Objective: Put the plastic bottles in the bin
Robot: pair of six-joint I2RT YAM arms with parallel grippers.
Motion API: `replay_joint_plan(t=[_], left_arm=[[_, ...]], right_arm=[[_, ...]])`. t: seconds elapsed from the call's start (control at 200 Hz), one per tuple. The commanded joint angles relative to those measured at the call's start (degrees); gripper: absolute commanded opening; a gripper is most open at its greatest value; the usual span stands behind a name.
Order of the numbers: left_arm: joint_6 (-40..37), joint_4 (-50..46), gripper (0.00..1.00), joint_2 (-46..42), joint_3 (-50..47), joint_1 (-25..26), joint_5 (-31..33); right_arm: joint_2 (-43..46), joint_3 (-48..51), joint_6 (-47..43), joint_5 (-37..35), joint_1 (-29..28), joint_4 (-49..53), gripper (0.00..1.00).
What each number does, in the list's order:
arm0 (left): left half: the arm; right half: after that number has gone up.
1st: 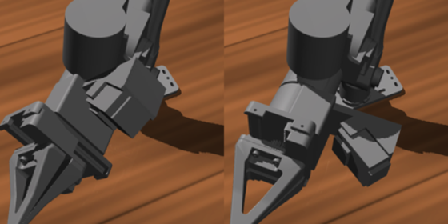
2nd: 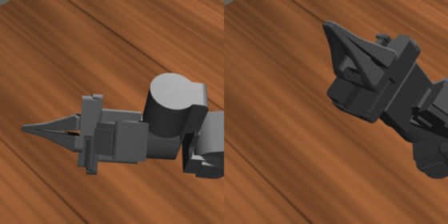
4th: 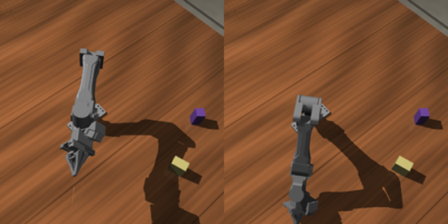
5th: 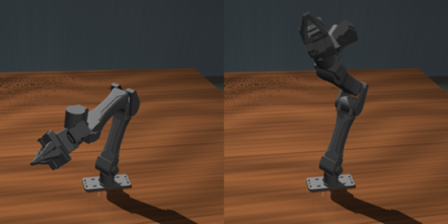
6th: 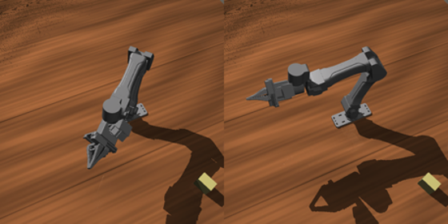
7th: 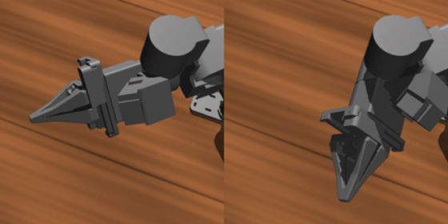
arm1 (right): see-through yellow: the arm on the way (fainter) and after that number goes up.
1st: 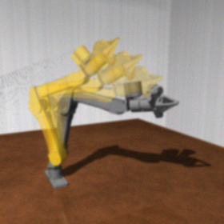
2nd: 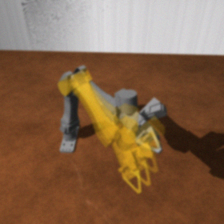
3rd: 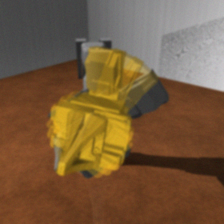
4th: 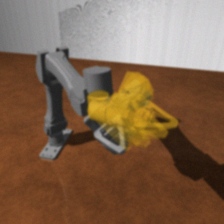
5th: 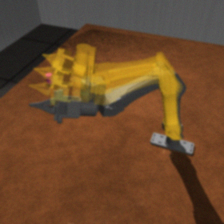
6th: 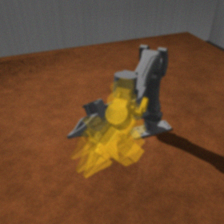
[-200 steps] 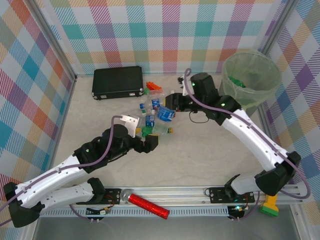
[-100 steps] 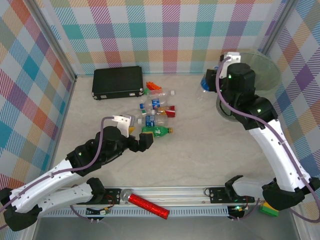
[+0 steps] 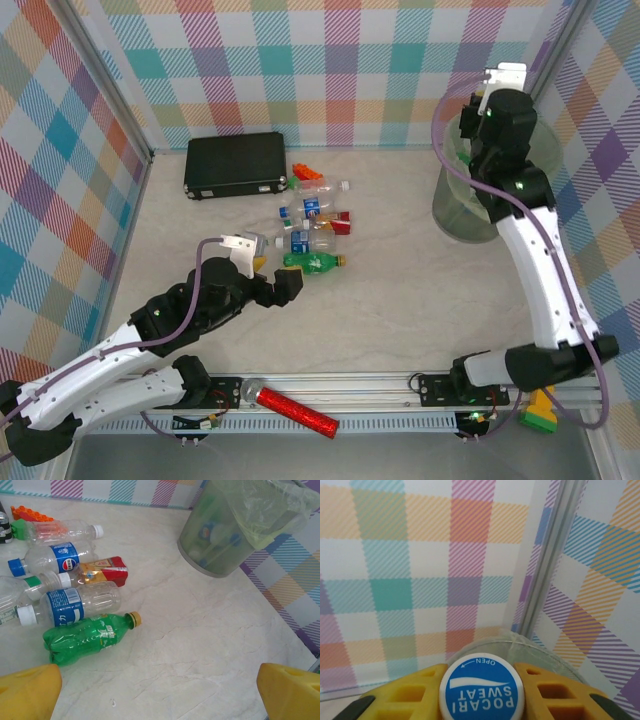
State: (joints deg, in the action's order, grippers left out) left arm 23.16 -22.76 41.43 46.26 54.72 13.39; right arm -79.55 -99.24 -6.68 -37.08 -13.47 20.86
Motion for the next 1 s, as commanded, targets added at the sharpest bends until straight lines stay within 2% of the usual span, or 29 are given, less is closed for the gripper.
replay_joint_plan(t=[0.0,0.24,0.65,0.715,0.79,0.81,0.825,0.995], left_arm=[[0.9,-0.3,0.99,-1.0,-0.5,0.4,0.4],[1.2,-2.2,1.0,-2.5,-0.2,0.5,1.5],[1.5,-5.1,1.0,-4.9,0.2,0.4,2.8],[1.2,-5.4,1.0,-4.4,0.6,0.5,3.2],[1.1,-5.9,1.0,-3.7,1.3,0.4,3.4],[1.1,-6.1,1.0,-3.5,1.4,0.4,3.5],[1.2,-6.1,1.0,-3.4,1.5,0.5,3.5],[1.4,-6.0,1.0,-3.0,1.0,0.5,3.8]], right_arm=[[-4.1,-3.9,-1.4,0.1,3.0,-4.1,0.33],[-13.9,-9.8,0.6,0.2,8.4,-3.1,0.31],[-18.8,-9.4,3.2,1.3,12.7,-2.8,0.35],[-19.0,-9.5,3.7,1.7,12.9,-2.3,0.43],[-18.9,-9.6,4.1,1.6,12.9,-1.5,0.65],[-18.8,-9.6,4.4,1.7,12.9,-1.3,0.75],[-18.7,-9.6,4.6,1.7,12.9,-1.1,0.79],[-16.7,-9.5,7.5,5.1,12.9,1.7,0.8]])
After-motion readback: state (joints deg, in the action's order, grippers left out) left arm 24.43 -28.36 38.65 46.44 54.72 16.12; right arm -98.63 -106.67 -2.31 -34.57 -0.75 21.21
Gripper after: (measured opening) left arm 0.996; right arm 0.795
